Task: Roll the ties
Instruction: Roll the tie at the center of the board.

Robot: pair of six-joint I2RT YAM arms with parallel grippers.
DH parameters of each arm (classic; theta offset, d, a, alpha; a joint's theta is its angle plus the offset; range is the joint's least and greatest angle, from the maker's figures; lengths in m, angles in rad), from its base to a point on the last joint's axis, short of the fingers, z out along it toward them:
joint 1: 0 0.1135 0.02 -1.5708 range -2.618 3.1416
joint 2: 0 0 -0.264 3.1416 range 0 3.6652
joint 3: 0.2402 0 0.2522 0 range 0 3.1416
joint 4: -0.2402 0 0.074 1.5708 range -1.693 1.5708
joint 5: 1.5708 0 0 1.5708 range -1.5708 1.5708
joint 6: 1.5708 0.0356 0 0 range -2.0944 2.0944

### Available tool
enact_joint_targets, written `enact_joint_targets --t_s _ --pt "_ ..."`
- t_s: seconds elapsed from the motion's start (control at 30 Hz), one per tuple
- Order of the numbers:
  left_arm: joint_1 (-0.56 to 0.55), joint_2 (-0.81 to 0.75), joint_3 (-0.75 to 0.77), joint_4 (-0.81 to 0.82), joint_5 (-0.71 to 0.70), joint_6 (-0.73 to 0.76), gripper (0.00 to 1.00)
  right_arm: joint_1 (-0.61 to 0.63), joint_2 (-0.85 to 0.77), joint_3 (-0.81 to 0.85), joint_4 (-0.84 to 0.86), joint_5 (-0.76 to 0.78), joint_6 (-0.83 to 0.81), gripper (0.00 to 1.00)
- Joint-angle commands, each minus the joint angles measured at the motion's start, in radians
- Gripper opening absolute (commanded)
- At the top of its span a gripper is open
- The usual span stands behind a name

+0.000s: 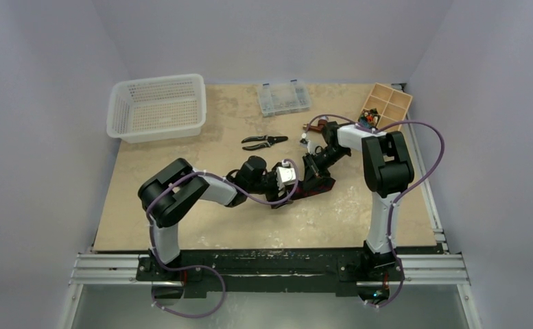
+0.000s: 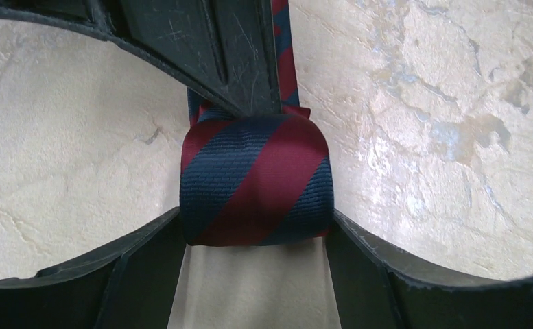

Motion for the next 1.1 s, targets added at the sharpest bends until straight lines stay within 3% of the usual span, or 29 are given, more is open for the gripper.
enact_joint_targets --t_s 0.0,0.27,0.47,0.5,0.63,0.8,1.07 --pt "-0.004 0.050 0.053 0.104 0.051 -0.035 0.71 0.007 0.035 0.008 0.121 0.229 -0.002 0.00" --pt "-0.019 0.138 0.135 0.170 0.029 -0.058 0.71 0.009 0.084 0.039 0.105 0.270 0.008 0.00" --pt "-0.033 0.187 0.186 0.170 0.031 -0.102 0.59 0.011 0.073 0.030 0.126 0.267 0.028 0.00" --pt "-0.035 0.190 0.190 0.163 0.031 -0.109 0.57 0.014 0.070 0.027 0.131 0.266 0.031 0.00" --pt "-0.050 0.186 0.193 0.067 -0.018 -0.066 0.30 0.016 0.055 0.028 0.124 0.211 0.028 0.02" --pt "-0.051 0.110 0.145 -0.165 -0.108 0.015 0.16 -0.010 -0.007 0.068 0.026 0.082 -0.010 0.37" --pt "-0.050 0.068 0.132 -0.396 -0.135 0.108 0.11 -0.060 -0.152 0.029 -0.067 -0.087 -0.076 0.58"
